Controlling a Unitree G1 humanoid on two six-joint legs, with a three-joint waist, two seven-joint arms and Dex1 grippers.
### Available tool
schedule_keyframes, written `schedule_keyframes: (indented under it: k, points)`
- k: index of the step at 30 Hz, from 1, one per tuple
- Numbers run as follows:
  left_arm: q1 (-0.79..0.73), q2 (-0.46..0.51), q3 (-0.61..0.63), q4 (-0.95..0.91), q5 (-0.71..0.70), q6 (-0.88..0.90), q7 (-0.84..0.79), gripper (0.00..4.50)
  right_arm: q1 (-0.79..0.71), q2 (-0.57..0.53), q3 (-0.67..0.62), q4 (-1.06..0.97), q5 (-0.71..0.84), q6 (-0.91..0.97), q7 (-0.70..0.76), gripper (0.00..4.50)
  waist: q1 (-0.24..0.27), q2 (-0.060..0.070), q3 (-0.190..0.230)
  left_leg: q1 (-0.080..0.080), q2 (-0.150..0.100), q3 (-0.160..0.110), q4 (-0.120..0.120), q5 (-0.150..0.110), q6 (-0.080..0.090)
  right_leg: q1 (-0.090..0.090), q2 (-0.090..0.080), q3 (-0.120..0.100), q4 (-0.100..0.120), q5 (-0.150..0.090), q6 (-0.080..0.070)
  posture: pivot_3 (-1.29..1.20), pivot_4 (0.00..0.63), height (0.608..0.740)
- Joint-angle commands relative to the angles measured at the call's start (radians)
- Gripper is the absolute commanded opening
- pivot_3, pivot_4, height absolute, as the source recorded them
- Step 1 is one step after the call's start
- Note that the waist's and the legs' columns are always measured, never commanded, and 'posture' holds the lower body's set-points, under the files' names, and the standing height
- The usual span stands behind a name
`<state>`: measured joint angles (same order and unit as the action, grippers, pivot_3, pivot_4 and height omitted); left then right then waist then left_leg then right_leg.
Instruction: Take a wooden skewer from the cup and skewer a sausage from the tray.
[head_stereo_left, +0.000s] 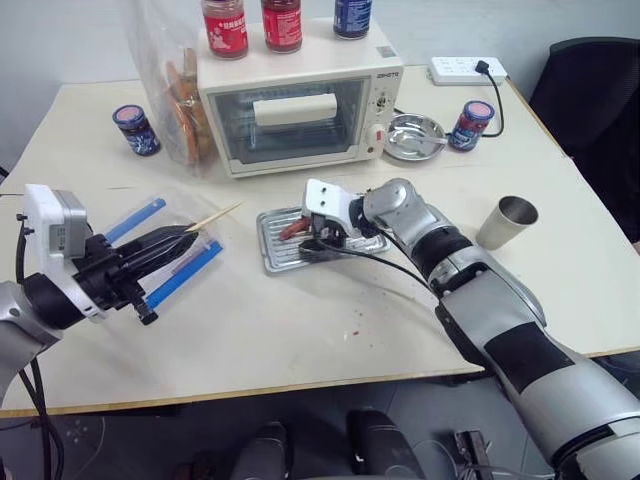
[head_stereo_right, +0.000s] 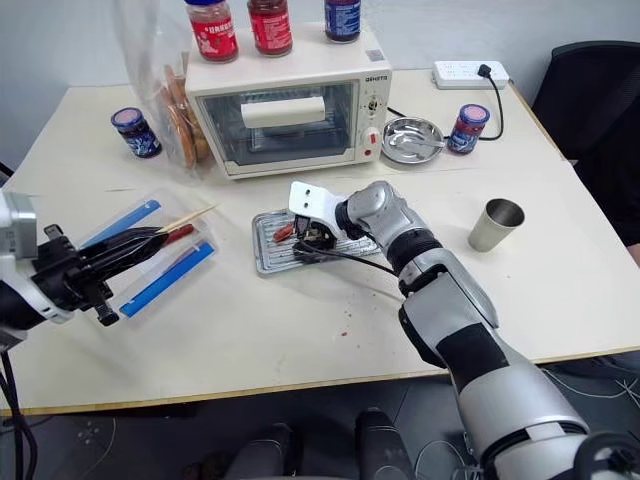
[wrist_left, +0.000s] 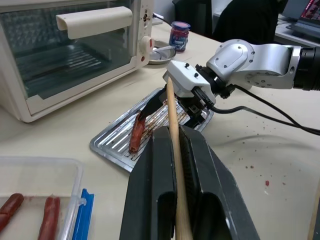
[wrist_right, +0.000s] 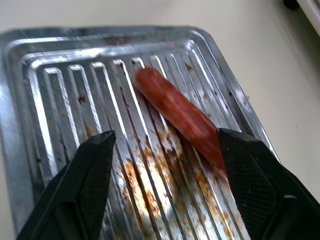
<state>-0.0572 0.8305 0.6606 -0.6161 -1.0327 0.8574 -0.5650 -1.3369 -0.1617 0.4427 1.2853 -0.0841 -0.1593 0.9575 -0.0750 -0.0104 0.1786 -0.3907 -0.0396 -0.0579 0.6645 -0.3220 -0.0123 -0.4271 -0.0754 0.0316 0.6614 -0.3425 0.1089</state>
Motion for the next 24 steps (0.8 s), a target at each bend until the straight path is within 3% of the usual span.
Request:
schedule_keyframes:
  k: [1, 9, 24]
  points:
    - [-0.021, 0.014, -0.019, -0.013, 0.005, -0.036, 0.004, 0.0, -0.037, 0.015, -0.056, 0.007, -0.018, 0.029, -0.002, 3.36, -0.008, 0.0, 0.0, 0.0, 0.0, 0.0, 0.0, 0.0, 0.0, 0.0, 0.0, 0.0, 0.0, 0.0, 0.0, 0.0, 0.15, 0.74]
    - [-0.037, 0.018, -0.046, 0.004, 0.016, -0.059, 0.005, 0.0, -0.072, 0.03, -0.141, 0.001, -0.028, 0.045, 0.023, 3.36, -0.015, 0.0, 0.0, 0.0, 0.0, 0.0, -0.001, 0.0, 0.0, 0.0, 0.0, 0.0, 0.002, 0.0, 0.0, 0.0, 0.15, 0.74]
    - [-0.047, 0.017, -0.062, 0.006, 0.015, -0.072, 0.025, 0.0, -0.026, 0.089, -0.164, 0.047, -0.142, 0.086, -0.11, 3.36, -0.015, 0.0, 0.0, 0.0, 0.0, 0.0, 0.0, 0.0, 0.0, 0.0, 0.0, 0.0, 0.002, 0.0, 0.0, 0.0, 0.15, 0.74]
